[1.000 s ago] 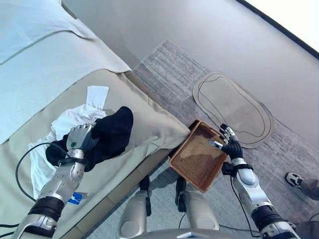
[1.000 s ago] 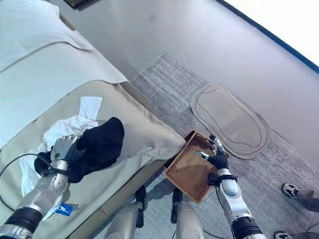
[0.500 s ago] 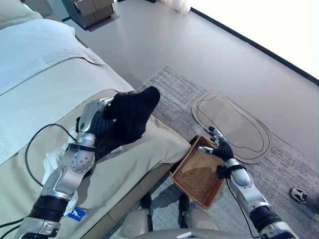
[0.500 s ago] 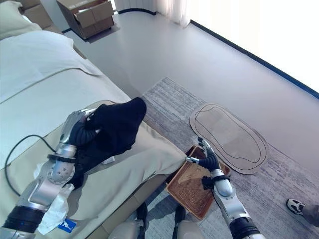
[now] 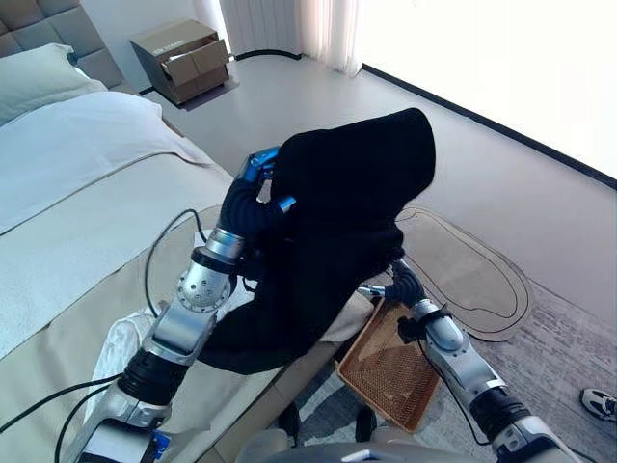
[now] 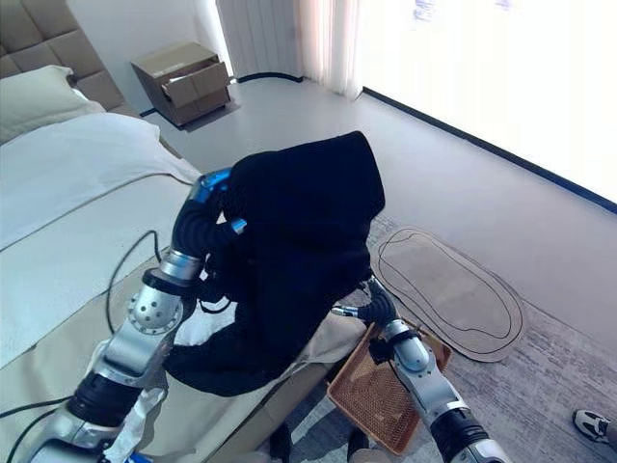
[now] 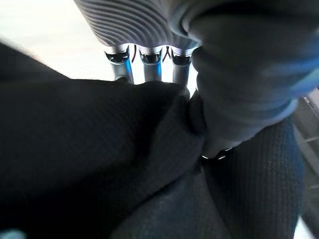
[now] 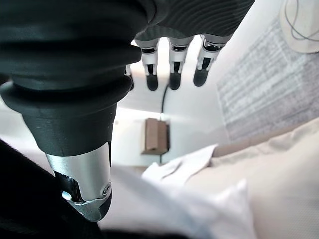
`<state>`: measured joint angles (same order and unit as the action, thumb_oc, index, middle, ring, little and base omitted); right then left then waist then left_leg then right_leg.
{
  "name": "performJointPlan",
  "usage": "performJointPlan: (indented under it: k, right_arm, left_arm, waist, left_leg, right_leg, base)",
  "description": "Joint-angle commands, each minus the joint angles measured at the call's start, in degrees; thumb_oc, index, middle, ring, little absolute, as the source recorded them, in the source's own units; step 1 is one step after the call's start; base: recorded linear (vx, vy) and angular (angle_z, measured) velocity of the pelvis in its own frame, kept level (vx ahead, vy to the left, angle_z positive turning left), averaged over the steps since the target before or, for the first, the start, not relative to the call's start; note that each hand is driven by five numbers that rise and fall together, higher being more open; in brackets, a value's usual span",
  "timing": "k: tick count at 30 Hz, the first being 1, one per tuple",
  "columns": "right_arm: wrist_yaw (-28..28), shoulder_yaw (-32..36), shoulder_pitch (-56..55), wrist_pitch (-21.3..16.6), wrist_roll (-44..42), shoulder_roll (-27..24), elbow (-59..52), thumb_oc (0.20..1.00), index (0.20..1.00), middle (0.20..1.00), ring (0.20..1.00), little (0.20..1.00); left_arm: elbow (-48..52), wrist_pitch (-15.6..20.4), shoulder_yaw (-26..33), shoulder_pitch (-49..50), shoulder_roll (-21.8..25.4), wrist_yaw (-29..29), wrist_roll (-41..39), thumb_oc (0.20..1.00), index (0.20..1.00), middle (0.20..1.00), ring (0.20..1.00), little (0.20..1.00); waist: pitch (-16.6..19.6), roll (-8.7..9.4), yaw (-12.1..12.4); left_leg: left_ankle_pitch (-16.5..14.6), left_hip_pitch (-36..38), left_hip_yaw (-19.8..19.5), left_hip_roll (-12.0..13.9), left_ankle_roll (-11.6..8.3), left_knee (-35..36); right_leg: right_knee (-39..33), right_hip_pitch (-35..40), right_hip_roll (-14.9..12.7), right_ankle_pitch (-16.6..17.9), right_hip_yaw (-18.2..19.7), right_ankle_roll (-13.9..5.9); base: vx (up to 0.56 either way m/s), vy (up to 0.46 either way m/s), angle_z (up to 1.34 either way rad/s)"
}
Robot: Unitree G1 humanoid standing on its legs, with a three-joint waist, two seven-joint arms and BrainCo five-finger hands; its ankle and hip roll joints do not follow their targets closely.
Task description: Pick up clothes into the bucket
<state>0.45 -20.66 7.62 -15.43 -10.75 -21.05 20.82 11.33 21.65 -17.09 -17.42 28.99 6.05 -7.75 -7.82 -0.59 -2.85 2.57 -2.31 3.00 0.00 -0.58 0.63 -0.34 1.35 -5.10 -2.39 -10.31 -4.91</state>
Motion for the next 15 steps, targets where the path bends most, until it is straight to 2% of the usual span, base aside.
performJointPlan:
  k: [1, 4, 5, 10, 11, 14, 15]
  right_arm:
    - [0.43, -0.09, -0.56, -1.81, 0.03, 0.33, -4.67, 1.0, 1.0, 1.0, 1.0, 1.0]
    - [0.55, 0.67, -2.0, -1.83, 0.08, 0.32, -4.33, 1.0, 1.0, 1.0, 1.0, 1.0]
    - [0.55, 1.45, -3.56, -1.92, 0.24, 0.29, -3.89, 1.0, 1.0, 1.0, 1.0, 1.0]
    - [1.75, 2.04, -5.68, -1.95, -1.38, 0.85, -3.2, 1.0, 1.0, 1.0, 1.0, 1.0]
    - [4.09, 1.32, -5.97, -1.75, -3.79, 0.97, -2.91, 1.0, 1.0, 1.0, 1.0, 1.0]
    - [11.09, -2.1, -4.81, -0.61, -7.62, -0.33, -3.92, 1.0, 1.0, 1.0, 1.0, 1.0]
    - [11.21, -2.09, -4.74, -0.61, -7.74, -0.39, -3.9, 1.0, 1.0, 1.0, 1.0, 1.0]
  left_arm:
    - [-0.87, 2.51, 3.58, -4.85, 1.48, 4.1, 3.49, 0.2, 0.2, 0.2, 0.2, 0.2]
    - [-2.95, 1.72, 6.06, -3.71, 3.05, 7.21, 9.01, 0.2, 0.2, 0.2, 0.2, 0.2]
    - [-5.34, 1.19, 9.08, -2.37, 4.75, 9.3, 11.81, 0.2, 0.2, 0.2, 0.2, 0.2]
    - [-7.33, 1.31, 13.91, 0.31, 5.57, 11.59, 11.09, 0.2, 0.2, 0.2, 0.2, 0.2]
    - [-7.36, 1.67, 15.55, 0.51, 5.72, 11.99, 10.62, 0.2, 0.2, 0.2, 0.2, 0.2]
    - [-7.49, 1.94, 15.41, -0.8, 5.62, 11.18, 11.08, 0.2, 0.2, 0.2, 0.2, 0.2]
    - [-7.52, 1.96, 15.44, -0.84, 5.6, 11.18, 11.08, 0.2, 0.2, 0.2, 0.2, 0.2]
  waist:
    - [3.64, 2.88, 0.17]
    - [3.95, 2.88, 0.17]
    - [4.15, 2.82, 0.28]
    - [4.57, 2.86, 0.28]
    - [4.64, 2.94, 0.41]
    - [4.71, 3.19, 0.74]
    - [4.66, 3.17, 0.7]
  left_leg:
    - [-3.76, 1.08, -0.43, 4.34, -2.41, -0.56]
    - [-3.75, 1.36, -0.34, 4.37, -2.48, -0.33]
    - [-3.69, 1.49, -0.25, 4.44, -2.57, -0.09]
    - [-3.54, 1.77, -0.15, 4.51, -2.67, 0.19]
    - [-3.48, 1.78, -0.12, 4.48, -2.79, 0.26]
    - [-3.4, 1.83, -0.25, 4.49, -2.92, 0.38]
    - [-3.4, 1.84, -0.27, 4.48, -2.92, 0.38]
  right_leg:
    - [-2.53, -1.07, -7.99, 7.33, -1.14, -6.14]
    - [-2.7, -0.88, -7.88, 7.28, -1.08, -6.15]
    - [-2.92, -0.78, -7.79, 7.3, -1.14, -6.17]
    - [-3.11, -0.44, -7.71, 7.27, -1.25, -6.07]
    - [-3.07, -0.47, -7.67, 7.28, -1.37, -6.11]
    - [-3.06, -0.31, -7.7, 7.2, -1.55, -6.1]
    - [-3.06, -0.29, -7.7, 7.19, -1.57, -6.1]
  base:
    - [0.03, -0.002, 0.0]
    - [0.0, 0.0, 0.0]
    - [0.0, 0.0, 0.0]
    - [0.0, 0.0, 0.0]
    - [0.0, 0.0, 0.0]
    - [0.0, 0.0, 0.0]
    - [0.0, 0.0, 0.0]
